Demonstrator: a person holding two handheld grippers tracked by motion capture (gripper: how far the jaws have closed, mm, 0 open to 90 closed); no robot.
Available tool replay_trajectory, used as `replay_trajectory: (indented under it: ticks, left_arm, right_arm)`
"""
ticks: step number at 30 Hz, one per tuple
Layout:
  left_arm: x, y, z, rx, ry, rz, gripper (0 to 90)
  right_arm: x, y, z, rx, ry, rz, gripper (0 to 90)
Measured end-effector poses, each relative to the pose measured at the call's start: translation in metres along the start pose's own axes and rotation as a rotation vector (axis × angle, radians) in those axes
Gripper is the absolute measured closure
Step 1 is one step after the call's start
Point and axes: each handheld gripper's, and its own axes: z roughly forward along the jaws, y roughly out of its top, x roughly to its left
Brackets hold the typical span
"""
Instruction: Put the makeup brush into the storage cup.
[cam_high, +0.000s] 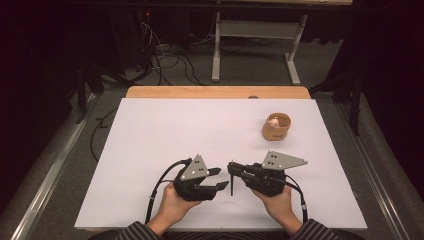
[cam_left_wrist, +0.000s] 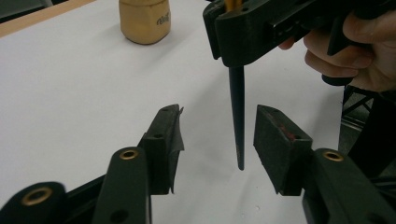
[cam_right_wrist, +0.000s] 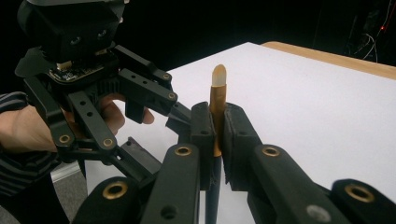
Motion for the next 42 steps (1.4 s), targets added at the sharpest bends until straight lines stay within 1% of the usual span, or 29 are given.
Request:
replay_trajectory:
  ticks: [6,7,11,12,13,14,17,18,20,22,23,24,27,28,29,30,31,33,34,35,36,37,38,40,41,42]
  left_arm:
    - [0.001,-0.001,-0.003,0.002,0.002,-0.011,46.9]
    - [0.002,-0.001,-0.006,0.001,0.012,-0.009,46.5]
    - [0.003,-0.002,-0.011,-0.007,0.021,-0.016,45.0]
    - [0.005,-0.002,-0.016,-0.014,0.032,-0.02,43.8]
    - [0.005,-0.002,-0.016,-0.014,0.032,-0.02,43.2]
    - [0.006,-0.003,-0.019,-0.018,0.04,-0.02,42.6]
    - [0.009,-0.005,-0.027,-0.033,0.061,-0.028,41.4]
    - [0.012,-0.007,-0.033,-0.049,0.085,-0.033,40.3]
    - [0.013,-0.007,-0.035,-0.051,0.094,-0.037,39.6]
    - [0.017,-0.009,-0.041,-0.061,0.11,-0.047,39.2]
    - [0.017,-0.009,-0.041,-0.061,0.11,-0.047,39.0]
    - [0.019,-0.011,-0.046,-0.059,0.127,-0.047,38.7]
    - [0.021,-0.013,-0.05,-0.058,0.139,-0.047,38.2]
    - [0.024,-0.015,-0.054,-0.06,0.154,-0.049,38.1]
    - [0.024,-0.015,-0.054,-0.06,0.154,-0.049,38.0]
    - [0.027,-0.019,-0.058,-0.07,0.168,-0.063,37.9]
    - [0.027,-0.019,-0.058,-0.07,0.168,-0.063,37.9]
    - [0.031,-0.024,-0.063,-0.082,0.184,-0.081,37.9]
    - [0.035,-0.03,-0.067,-0.092,0.209,-0.093,37.9]
    - [0.035,-0.03,-0.067,-0.092,0.209,-0.093,38.0]
    - [0.039,-0.034,-0.072,-0.102,0.228,-0.11,38.0]
    - [0.039,-0.034,-0.072,-0.102,0.228,-0.11,38.0]
    - [0.041,-0.036,-0.075,-0.109,0.239,-0.117,38.0]
    - [0.044,-0.04,-0.08,-0.127,0.256,-0.131,38.0]
    - [0.047,-0.042,-0.084,-0.146,0.268,-0.149,38.0]
    - [0.047,-0.042,-0.084,-0.146,0.268,-0.149,38.0]
  right_arm:
    - [-0.001,0.0,0.0,0.002,0.006,0.0,86.6]
    - [-0.001,0.001,-0.001,0.003,0.005,0.001,86.6]
    - [-0.001,0.001,-0.001,0.006,0.006,0.002,86.6]
    - [-0.001,0.001,-0.001,0.008,0.006,0.001,86.6]
    - [-0.001,0.001,-0.001,0.008,0.006,0.001,86.6]
    - [-0.001,0.001,-0.001,0.009,0.006,0.007,86.6]
    - [-0.002,0.002,-0.001,0.008,0.006,0.005,86.6]
    - [-0.002,0.002,-0.001,0.009,0.006,0.004,86.6]
    - [-0.002,0.002,-0.001,0.013,0.005,0.002,86.6]
    - [-0.002,0.002,-0.001,0.013,0.005,0.003,86.6]
    - [-0.002,0.002,-0.001,0.013,0.005,0.003,86.6]
    - [-0.002,0.002,-0.001,0.013,0.006,0.004,86.6]
    - [-0.003,0.002,-0.002,0.015,0.005,0.008,86.6]
    - [-0.003,0.002,-0.002,0.014,0.006,0.006,86.6]
    - [-0.003,0.002,-0.002,0.013,0.005,0.008,86.6]
    - [-0.003,0.002,-0.002,0.011,0.005,0.005,86.6]
    - [-0.003,0.002,-0.002,0.011,0.005,0.005,86.6]
    - [-0.003,0.003,-0.003,0.013,0.003,0.006,86.6]
    - [-0.004,0.003,-0.003,0.014,0.002,0.007,86.6]
    - [-0.004,0.003,-0.003,0.014,0.002,0.007,86.6]
    - [-0.004,0.002,-0.003,0.016,0.002,0.009,86.6]
    - [-0.004,0.002,-0.003,0.016,0.002,0.009,86.6]
    - [-0.004,0.002,-0.003,0.019,0.002,0.005,86.6]
    - [-0.004,0.002,-0.003,0.022,0.002,0.008,86.6]
    - [-0.005,0.002,-0.002,0.026,0.001,0.01,86.6]
    - [-0.005,0.002,-0.002,0.024,0.005,0.007,86.6]
